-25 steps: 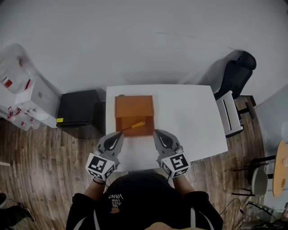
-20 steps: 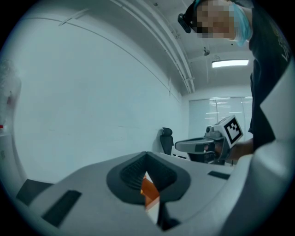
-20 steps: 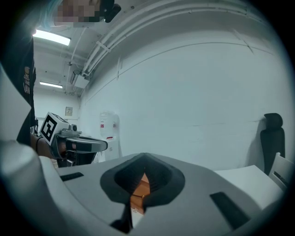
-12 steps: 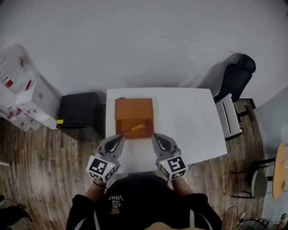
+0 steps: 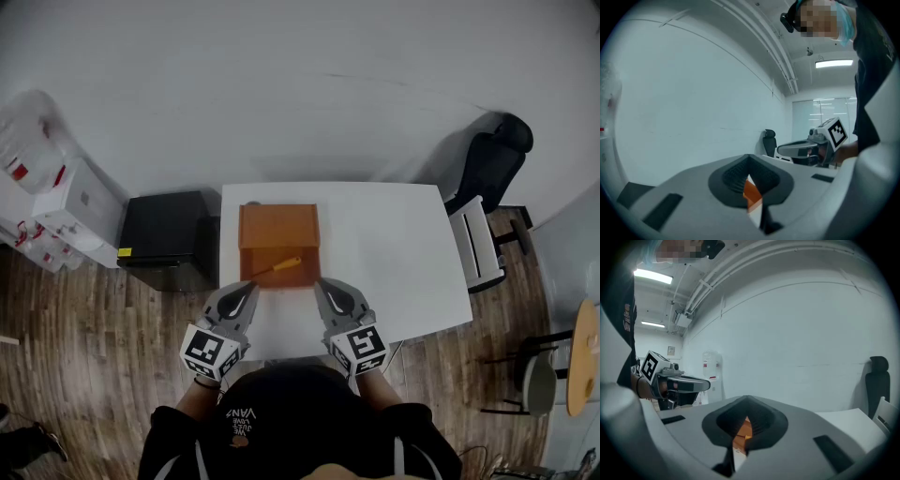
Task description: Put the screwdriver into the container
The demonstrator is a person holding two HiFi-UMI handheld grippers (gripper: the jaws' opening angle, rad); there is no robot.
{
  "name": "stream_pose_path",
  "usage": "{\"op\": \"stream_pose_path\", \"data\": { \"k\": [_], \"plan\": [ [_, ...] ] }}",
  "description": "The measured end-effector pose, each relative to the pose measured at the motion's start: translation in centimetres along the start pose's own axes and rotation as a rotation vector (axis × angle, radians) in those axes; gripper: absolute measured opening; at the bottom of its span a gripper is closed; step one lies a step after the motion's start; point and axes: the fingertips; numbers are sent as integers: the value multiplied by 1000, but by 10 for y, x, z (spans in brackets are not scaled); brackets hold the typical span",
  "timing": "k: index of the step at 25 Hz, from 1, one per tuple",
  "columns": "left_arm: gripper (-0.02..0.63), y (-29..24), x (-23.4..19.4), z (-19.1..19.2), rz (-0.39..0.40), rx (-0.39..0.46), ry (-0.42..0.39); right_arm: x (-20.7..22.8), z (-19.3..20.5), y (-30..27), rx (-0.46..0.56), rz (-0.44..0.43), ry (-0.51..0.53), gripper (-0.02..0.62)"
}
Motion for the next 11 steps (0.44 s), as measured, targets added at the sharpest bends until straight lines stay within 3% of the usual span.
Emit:
{"op": "stream_pose_path", "data": {
  "k": [11],
  "plan": [
    [15,1,2,2,5,-1,-3,0,3,1,-2,7,4,11]
  ]
}}
Point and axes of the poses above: the fingertips, and each gripper's own axes: y backward along the fingers, x to its right, z out of its underside, and after that the axes turned 7 degrees about -y, right-handed
